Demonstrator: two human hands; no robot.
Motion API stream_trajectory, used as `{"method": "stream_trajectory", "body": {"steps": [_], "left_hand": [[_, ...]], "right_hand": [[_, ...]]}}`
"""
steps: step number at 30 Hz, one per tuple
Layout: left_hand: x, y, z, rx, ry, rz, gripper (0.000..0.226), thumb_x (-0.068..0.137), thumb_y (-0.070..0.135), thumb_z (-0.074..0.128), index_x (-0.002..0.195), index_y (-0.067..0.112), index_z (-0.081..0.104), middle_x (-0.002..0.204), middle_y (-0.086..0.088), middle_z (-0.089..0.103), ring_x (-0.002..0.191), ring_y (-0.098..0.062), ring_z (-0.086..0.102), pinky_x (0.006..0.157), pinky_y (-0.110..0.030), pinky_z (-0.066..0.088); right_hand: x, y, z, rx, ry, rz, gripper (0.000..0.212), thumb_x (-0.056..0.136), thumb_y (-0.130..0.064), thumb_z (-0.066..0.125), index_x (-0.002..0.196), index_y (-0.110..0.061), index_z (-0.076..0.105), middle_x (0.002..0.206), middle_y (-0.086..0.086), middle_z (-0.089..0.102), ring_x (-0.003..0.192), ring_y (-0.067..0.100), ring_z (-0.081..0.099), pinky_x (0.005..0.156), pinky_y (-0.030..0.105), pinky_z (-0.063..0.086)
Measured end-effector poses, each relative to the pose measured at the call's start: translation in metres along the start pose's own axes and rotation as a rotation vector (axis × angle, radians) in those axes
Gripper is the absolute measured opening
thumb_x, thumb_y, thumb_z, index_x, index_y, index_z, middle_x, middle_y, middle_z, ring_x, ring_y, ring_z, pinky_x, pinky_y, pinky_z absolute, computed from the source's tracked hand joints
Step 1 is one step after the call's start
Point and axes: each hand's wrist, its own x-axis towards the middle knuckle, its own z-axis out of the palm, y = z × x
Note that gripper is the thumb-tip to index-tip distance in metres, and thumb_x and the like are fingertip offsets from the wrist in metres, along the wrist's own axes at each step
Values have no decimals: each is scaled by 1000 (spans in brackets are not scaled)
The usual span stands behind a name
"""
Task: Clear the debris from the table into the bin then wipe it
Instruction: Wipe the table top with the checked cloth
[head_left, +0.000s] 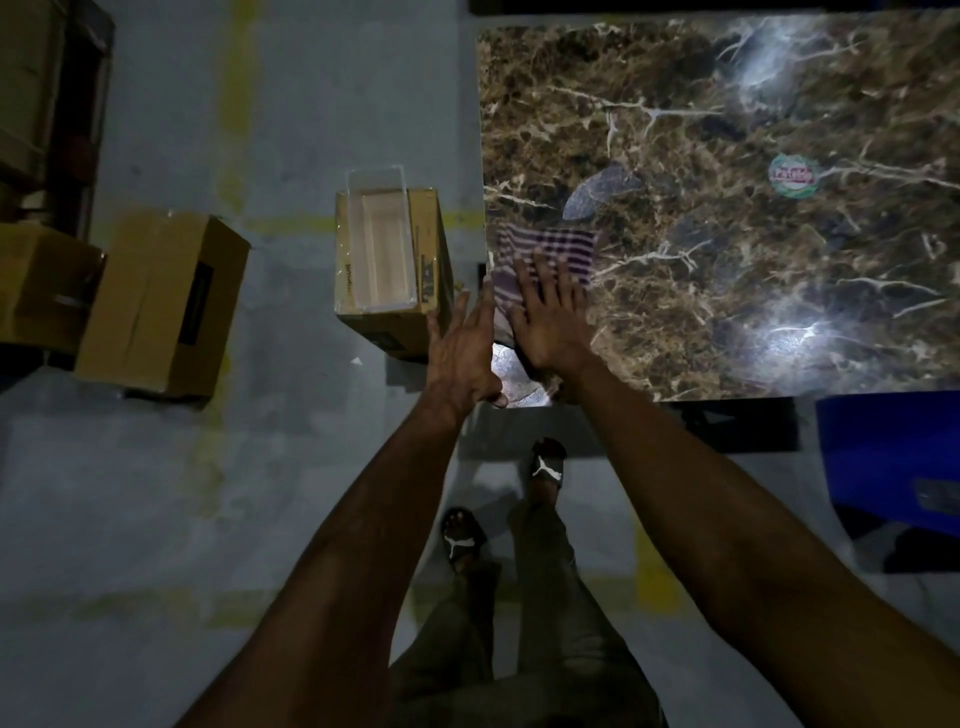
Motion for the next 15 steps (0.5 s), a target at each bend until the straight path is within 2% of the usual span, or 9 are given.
{"method": "stream_trajectory", "body": {"steps": [4,7,11,13,15], "left_hand": [[-2,4,-2,17,-5,3,167,50,43,101,162,15,-19,174,-5,1,160,-30,-2,125,-64,2],[-4,5,-7,11,-27,0,166,51,41,102,161,16,-21,174,-5,-1,160,-31,-3,124,-65,1],[-6,6,-11,67,-42,5,158,52,44,100,164,15,-6,174,-5,4,160,-28,-2,123,-65,1],[-6,5,-10,95,-40,8,155,52,45,100,165,16,-2,174,-2,4,160,-28,-2,123,-66,2],[-6,6,-10,111,-43,11,153,53,47,99,165,16,-1,174,-2,2,160,-28,-2,122,-66,2]], "right_hand": [[-44,30,2,-73,-46,-226,65,106,-52,21,166,-28,13,174,2,6,160,30,-1,126,48,5],[-44,59,-15,-90,-43,-153,66,106,-54,18,166,-29,6,174,3,1,160,31,-1,128,52,8],[0,32,-18,-16,-3,14,69,105,-52,20,166,-27,4,174,8,-1,159,36,-5,127,56,0],[4,12,-11,-22,-3,16,70,103,-54,18,166,-25,9,174,8,2,159,37,-2,126,57,2],[-12,9,-5,-40,-41,-72,71,102,-55,16,166,-25,11,174,7,4,160,36,0,125,55,4]]}}
